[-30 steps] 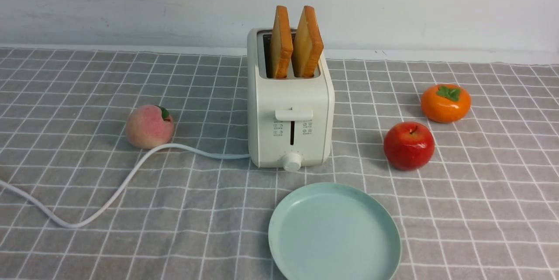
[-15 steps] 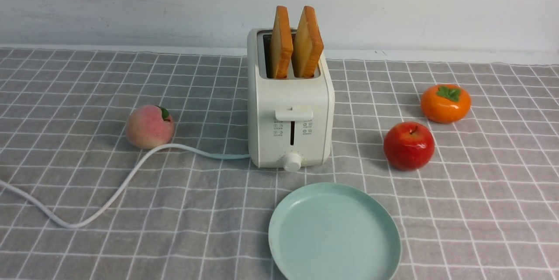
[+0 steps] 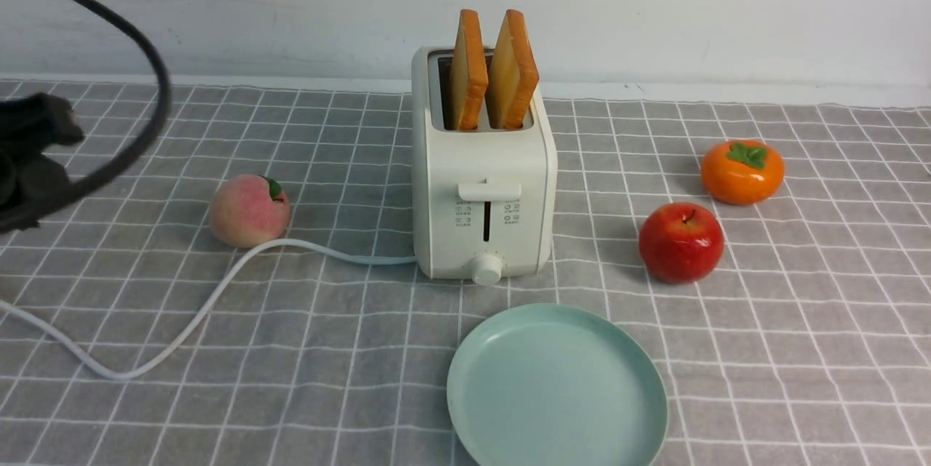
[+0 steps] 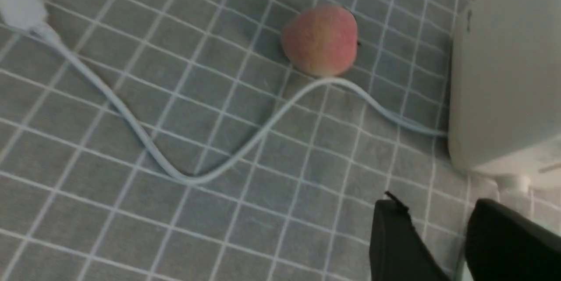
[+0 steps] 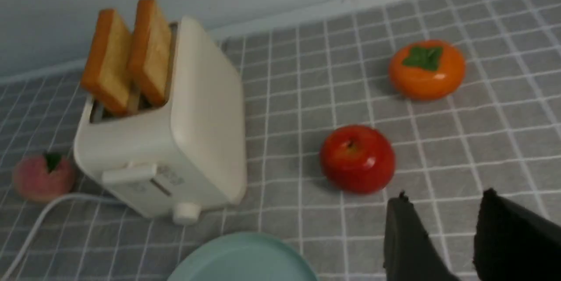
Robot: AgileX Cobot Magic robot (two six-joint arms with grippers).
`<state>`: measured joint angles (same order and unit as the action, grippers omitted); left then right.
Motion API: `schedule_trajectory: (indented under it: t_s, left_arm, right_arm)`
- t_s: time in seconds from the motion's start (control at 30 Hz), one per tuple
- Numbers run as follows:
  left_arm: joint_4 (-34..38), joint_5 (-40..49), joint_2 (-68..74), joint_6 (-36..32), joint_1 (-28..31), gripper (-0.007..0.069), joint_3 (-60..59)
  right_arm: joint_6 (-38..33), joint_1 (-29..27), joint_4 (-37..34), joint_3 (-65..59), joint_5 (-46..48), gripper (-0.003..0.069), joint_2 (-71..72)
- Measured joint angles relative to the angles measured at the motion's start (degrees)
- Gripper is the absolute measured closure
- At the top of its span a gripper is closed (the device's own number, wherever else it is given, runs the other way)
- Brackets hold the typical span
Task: Take toasted bread from bread machine on grey coffee table place on plate.
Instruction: 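Grasp the toast slice in the toaster and pull it up out of the slot with the right gripper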
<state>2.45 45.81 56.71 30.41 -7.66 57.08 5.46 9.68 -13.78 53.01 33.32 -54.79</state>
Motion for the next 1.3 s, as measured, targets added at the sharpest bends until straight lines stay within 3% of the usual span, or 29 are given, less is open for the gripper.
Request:
schedule_trajectory:
  t_s: [0.07,0.13,0.17,0.27,0.37,0.6,0.73,1.2,1.3]
  left_arm:
    - [5.31,0.00,0.55,-4.77,0.00,0.0386,0.00]
    - [14.81,-0.05,0.89,-13.99,-0.03,0.0386,0.00]
    - [15.46,-0.05,0.89,-13.99,-0.03,0.0386,0.00]
    - [24.00,-0.32,1.00,-24.89,-0.08,0.0386,0.00]
    - [28.35,-0.37,1.00,-31.57,-0.89,0.0386,0.02]
    - [27.21,-1.08,1.00,-35.17,-9.26,0.0386,0.02]
    - [22.53,-2.47,1.00,-35.44,-14.25,0.0386,0.02]
    - [20.72,-3.42,1.00,-35.44,-14.93,0.0386,0.06]
    - [20.72,-3.42,1.00,-35.44,-14.93,0.0386,0.06]
  right_arm:
    - [-3.61,2.27,-3.67,1.26,0.87,0.0419,-4.02]
    - [-9.84,5.53,-9.76,5.62,1.16,0.0419,-11.90]
    - [-10.25,5.69,-10.16,5.62,1.16,0.0419,-12.50]
    - [-14.52,7.03,-15.87,14.59,1.09,0.0404,-22.15]
    - [-15.85,7.18,-20.07,24.40,1.17,0.0369,-32.37]
    - [-16.49,7.18,-21.38,41.84,3.47,0.0270,-47.08]
    - [-16.49,7.36,-21.42,49.15,5.51,0.0243,-54.02]
    - [-16.54,9.02,-21.49,52.60,-1.38,0.0244,-60.28]
    - [-16.54,9.02,-22.06,52.60,-2.44,0.0289,-61.09]
